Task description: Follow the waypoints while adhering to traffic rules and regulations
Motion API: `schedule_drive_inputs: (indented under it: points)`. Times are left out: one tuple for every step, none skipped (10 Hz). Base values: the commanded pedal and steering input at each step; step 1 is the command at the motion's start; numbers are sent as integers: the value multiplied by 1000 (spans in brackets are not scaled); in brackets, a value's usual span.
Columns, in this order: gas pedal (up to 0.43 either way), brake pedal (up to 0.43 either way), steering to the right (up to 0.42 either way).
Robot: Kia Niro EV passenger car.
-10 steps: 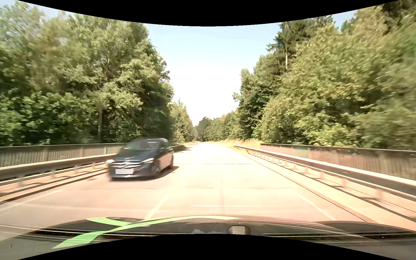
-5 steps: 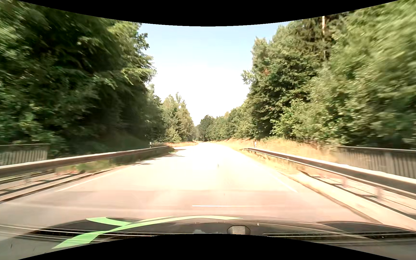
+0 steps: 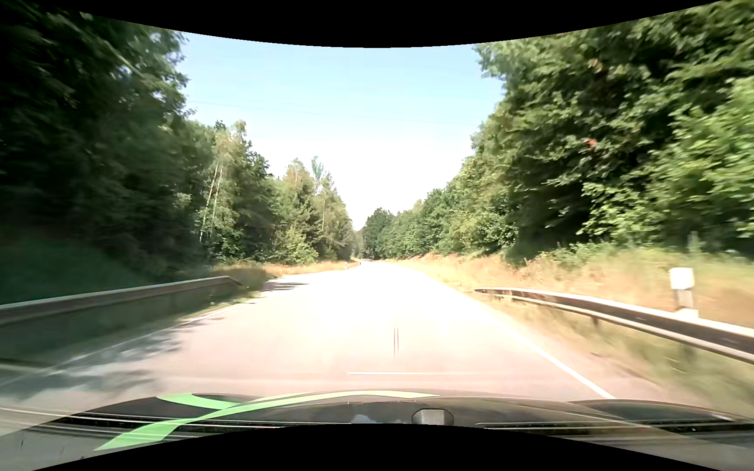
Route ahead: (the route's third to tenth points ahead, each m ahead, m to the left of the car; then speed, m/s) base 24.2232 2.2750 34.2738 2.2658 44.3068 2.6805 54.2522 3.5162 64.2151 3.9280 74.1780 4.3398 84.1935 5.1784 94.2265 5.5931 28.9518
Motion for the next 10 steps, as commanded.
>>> schedule_drive_inputs:
  points:
    - [319, 0, -9]
    - [319, 0, -9]
    - [319, 0, -9]
    - [319, 0, -9]
    - [319, 0, -9]
    - [319, 0, -9]
    - [331, 0, -9]
    - [331, 0, -9]
    - [331, 0, -9]
    - [331, 0, -9]
